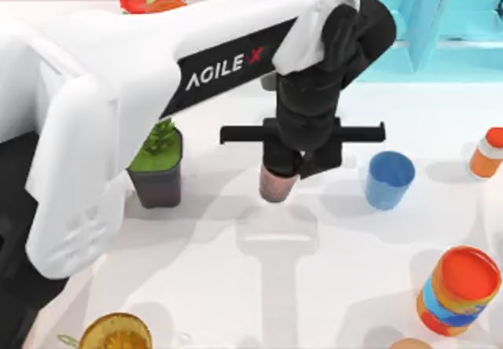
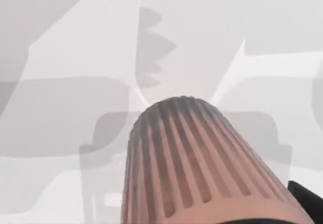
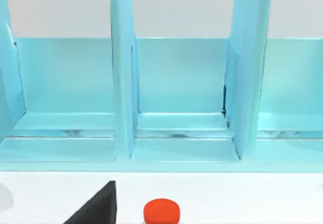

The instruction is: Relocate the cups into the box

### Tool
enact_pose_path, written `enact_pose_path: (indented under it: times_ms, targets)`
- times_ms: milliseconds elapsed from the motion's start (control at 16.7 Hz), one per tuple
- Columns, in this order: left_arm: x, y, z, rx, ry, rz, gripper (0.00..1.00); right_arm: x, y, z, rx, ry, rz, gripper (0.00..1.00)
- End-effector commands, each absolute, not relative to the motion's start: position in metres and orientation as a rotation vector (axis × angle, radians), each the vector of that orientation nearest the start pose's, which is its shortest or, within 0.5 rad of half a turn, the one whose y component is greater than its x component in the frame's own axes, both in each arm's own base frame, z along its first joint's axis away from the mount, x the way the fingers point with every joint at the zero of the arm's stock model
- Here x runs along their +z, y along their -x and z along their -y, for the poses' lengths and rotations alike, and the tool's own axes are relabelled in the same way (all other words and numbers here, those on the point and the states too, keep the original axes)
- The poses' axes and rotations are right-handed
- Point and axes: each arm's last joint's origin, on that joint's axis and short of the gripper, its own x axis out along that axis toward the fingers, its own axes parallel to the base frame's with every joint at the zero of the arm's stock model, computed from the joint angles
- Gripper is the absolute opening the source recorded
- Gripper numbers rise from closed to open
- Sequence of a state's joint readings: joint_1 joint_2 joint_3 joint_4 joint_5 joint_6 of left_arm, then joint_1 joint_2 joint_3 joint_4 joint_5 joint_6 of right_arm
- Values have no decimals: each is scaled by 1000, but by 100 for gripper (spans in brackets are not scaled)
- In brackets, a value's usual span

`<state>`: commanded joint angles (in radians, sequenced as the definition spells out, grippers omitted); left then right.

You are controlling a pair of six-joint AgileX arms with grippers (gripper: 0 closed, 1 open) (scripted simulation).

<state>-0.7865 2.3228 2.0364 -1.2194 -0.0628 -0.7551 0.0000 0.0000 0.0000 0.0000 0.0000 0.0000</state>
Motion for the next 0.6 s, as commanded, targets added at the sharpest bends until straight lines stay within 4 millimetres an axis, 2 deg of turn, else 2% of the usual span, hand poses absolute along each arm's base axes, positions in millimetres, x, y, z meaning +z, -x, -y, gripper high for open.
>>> enact_pose_path:
  times_ms: [240, 360, 600]
  targets:
    - [236, -331, 274, -23, -10, -1465, 0, 160, -106, 1, 0, 0, 0, 100]
    - [246, -329, 260, -20, -18, -1472, 0, 160, -106, 1, 0, 0, 0, 100]
    - [247, -328, 261, -23, -22, -1470, 0, 160, -106, 1, 0, 0, 0, 100]
